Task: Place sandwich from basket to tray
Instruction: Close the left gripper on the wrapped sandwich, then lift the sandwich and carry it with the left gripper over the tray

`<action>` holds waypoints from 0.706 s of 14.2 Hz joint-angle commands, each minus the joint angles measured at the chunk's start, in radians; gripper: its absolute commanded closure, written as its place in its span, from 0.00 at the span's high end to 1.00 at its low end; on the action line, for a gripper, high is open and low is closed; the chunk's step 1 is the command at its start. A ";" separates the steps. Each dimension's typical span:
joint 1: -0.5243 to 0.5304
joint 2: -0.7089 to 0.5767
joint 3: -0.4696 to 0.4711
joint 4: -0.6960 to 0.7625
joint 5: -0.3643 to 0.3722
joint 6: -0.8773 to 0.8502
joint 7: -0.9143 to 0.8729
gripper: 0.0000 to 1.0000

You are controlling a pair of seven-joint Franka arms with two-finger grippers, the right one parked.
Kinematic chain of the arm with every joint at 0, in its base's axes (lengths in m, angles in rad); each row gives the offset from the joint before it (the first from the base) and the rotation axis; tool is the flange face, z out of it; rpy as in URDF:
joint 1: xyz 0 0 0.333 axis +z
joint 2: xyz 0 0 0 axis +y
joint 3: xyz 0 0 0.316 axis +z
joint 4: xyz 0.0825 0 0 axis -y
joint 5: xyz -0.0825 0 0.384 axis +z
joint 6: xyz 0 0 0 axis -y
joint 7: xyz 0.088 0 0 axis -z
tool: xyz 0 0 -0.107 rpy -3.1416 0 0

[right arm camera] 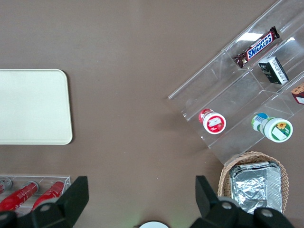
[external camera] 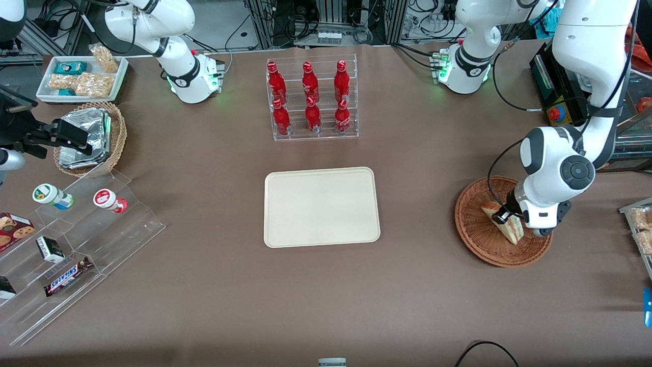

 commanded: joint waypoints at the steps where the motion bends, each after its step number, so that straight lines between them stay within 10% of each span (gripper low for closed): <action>1: -0.055 -0.075 0.003 0.085 0.009 -0.227 0.061 0.06; 10: -0.513 0.127 -0.006 0.393 -0.028 -0.309 0.123 0.19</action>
